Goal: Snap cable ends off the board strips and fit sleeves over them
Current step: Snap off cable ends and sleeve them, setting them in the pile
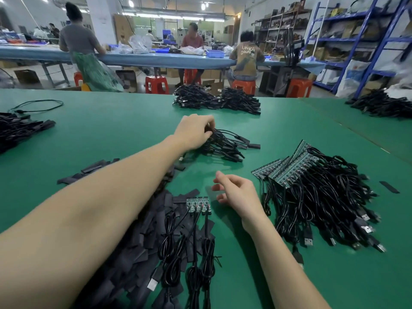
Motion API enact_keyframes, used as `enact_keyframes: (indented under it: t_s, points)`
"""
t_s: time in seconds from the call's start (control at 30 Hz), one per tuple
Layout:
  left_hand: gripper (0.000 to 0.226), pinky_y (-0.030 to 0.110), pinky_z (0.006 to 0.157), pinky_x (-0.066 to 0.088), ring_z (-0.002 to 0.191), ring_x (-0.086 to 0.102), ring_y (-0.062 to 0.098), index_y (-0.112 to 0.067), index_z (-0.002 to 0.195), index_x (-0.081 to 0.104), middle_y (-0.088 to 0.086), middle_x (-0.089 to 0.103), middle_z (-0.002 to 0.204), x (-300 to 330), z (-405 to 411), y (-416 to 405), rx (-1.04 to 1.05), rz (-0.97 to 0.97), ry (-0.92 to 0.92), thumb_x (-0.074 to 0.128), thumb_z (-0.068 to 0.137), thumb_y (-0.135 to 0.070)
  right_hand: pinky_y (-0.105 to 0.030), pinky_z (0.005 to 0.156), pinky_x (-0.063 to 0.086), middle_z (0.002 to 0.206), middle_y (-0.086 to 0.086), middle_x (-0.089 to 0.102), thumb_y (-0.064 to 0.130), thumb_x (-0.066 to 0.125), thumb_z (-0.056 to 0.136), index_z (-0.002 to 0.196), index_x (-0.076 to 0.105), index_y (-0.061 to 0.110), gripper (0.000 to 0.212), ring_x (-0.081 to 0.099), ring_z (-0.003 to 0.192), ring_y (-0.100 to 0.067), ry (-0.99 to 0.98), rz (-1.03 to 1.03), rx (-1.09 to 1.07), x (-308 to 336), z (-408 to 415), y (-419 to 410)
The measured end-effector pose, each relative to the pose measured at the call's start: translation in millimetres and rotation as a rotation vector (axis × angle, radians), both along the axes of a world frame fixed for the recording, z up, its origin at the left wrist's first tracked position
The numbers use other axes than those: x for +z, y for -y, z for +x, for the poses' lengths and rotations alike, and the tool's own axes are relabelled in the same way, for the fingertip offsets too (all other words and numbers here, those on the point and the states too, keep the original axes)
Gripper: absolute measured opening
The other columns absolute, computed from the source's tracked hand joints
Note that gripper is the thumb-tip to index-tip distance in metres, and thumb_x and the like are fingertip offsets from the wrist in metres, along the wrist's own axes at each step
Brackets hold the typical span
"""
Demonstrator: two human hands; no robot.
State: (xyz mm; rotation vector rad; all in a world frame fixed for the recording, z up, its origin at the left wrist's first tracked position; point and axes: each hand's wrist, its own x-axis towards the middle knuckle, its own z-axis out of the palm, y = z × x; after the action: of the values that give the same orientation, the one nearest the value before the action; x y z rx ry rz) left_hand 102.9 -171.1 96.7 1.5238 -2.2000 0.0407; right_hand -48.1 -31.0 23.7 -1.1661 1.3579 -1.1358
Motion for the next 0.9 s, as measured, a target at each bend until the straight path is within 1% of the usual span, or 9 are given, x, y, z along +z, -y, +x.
enact_keyframes:
  t_s: [0.2, 0.3, 0.37, 0.43, 0.53, 0.63, 0.7, 0.8, 0.9]
  points:
    - [0.025, 0.042, 0.102, 0.043, 0.119, 0.056, 0.028, -0.018, 0.118, 0.065, 0.005, 0.066, 0.123, -30.2, 12.7, 11.6, 0.148, 0.072, -0.041, 0.064, 0.093, -0.022, -0.019, 0.062, 0.054, 0.077, 0.007, 0.077, 0.040, 0.065, 0.095, 0.086, 0.076, 0.018, 0.026, 0.064, 0.059, -0.005, -0.069, -0.019, 0.015, -0.5, 2.1, -0.2]
    - [0.025, 0.044, 0.101, 0.043, 0.118, 0.053, 0.029, -0.016, 0.115, 0.063, 0.008, 0.063, 0.119, -38.7, 15.8, -9.1, 0.116, 0.029, -0.150, 0.067, 0.091, -0.022, -0.021, 0.066, 0.056, 0.076, 0.008, 0.076, 0.036, 0.065, 0.095, 0.086, 0.076, 0.017, 0.024, 0.064, 0.060, -0.006, -0.091, -0.014, 0.028, -0.1, 2.5, -0.3]
    - [0.023, 0.039, 0.100, 0.042, 0.114, 0.053, 0.027, -0.015, 0.112, 0.065, 0.006, 0.064, 0.116, -38.4, 18.5, -29.9, 0.084, 0.001, -0.251, 0.068, 0.090, -0.022, -0.026, 0.071, 0.055, 0.077, 0.007, 0.077, 0.033, 0.066, 0.094, 0.085, 0.076, 0.017, 0.021, 0.063, 0.061, -0.008, -0.135, -0.007, 0.052, 0.4, 0.9, -0.4]
    - [0.017, 0.030, 0.096, 0.042, 0.106, 0.057, 0.020, -0.015, 0.105, 0.068, 0.001, 0.068, 0.108, -35.5, 21.1, -55.6, 0.055, -0.011, -0.351, 0.070, 0.089, -0.021, -0.029, 0.077, 0.053, 0.081, 0.007, 0.076, 0.033, 0.067, 0.093, 0.087, 0.076, 0.020, 0.017, 0.062, 0.067, -0.009, -0.289, -0.031, 0.091, 3.5, -2.4, 0.6]
    - [0.002, 0.018, 0.086, 0.047, 0.088, 0.064, 0.007, -0.023, 0.089, 0.071, -0.013, 0.071, 0.090, -36.1, 23.7, -96.2, 0.025, 0.041, -0.520, 0.073, 0.088, -0.023, -0.017, 0.069, 0.045, 0.086, 0.018, 0.069, 0.041, 0.071, 0.088, 0.094, 0.075, 0.029, 0.014, 0.064, 0.085, -0.006, -0.683, -0.092, 0.244, 16.1, -6.7, -1.7]
    - [0.006, 0.019, 0.082, 0.050, 0.084, 0.068, 0.004, -0.027, 0.084, 0.070, -0.015, 0.072, 0.085, -41.6, 24.1, -122.0, -0.012, 0.120, -0.642, 0.072, 0.089, -0.025, -0.024, 0.072, 0.045, 0.096, 0.013, 0.067, 0.049, 0.078, 0.080, 0.101, 0.070, 0.028, 0.031, 0.063, 0.088, -0.009, -0.854, -0.051, 0.400, 22.1, -6.0, -4.5]
    - [0.004, 0.023, 0.083, 0.052, 0.085, 0.068, 0.006, -0.026, 0.086, 0.071, -0.014, 0.073, 0.086, -42.2, 23.7, -127.8, -0.031, 0.162, -0.685, 0.072, 0.090, -0.025, -0.026, 0.073, 0.047, 0.098, 0.005, 0.069, 0.039, 0.083, 0.079, 0.100, 0.065, 0.022, 0.032, 0.061, 0.077, -0.012, -0.707, 0.004, 0.419, 23.8, -4.8, -5.2]
    - [0.003, 0.023, 0.085, 0.053, 0.087, 0.068, 0.007, -0.024, 0.090, 0.071, -0.011, 0.074, 0.091, -40.3, 25.3, -130.1, -0.064, 0.220, -0.735, 0.072, 0.091, -0.027, -0.027, 0.070, 0.046, 0.085, -0.004, 0.066, 0.020, 0.082, 0.083, 0.095, 0.064, 0.017, 0.022, 0.056, 0.066, -0.012, -0.243, 0.108, 0.392, 27.2, -10.6, -5.9]
    - [0.012, 0.024, 0.082, 0.054, 0.089, 0.069, 0.009, -0.020, 0.095, 0.070, -0.003, 0.075, 0.097, -40.4, 25.8, -132.3, -0.117, 0.380, -0.880, 0.074, 0.090, -0.030, -0.022, 0.062, 0.053, 0.079, -0.005, 0.066, 0.007, 0.078, 0.084, 0.099, 0.066, 0.015, 0.021, 0.055, 0.059, -0.010, 0.077, 0.177, 0.359, 29.0, -17.3, -5.8]
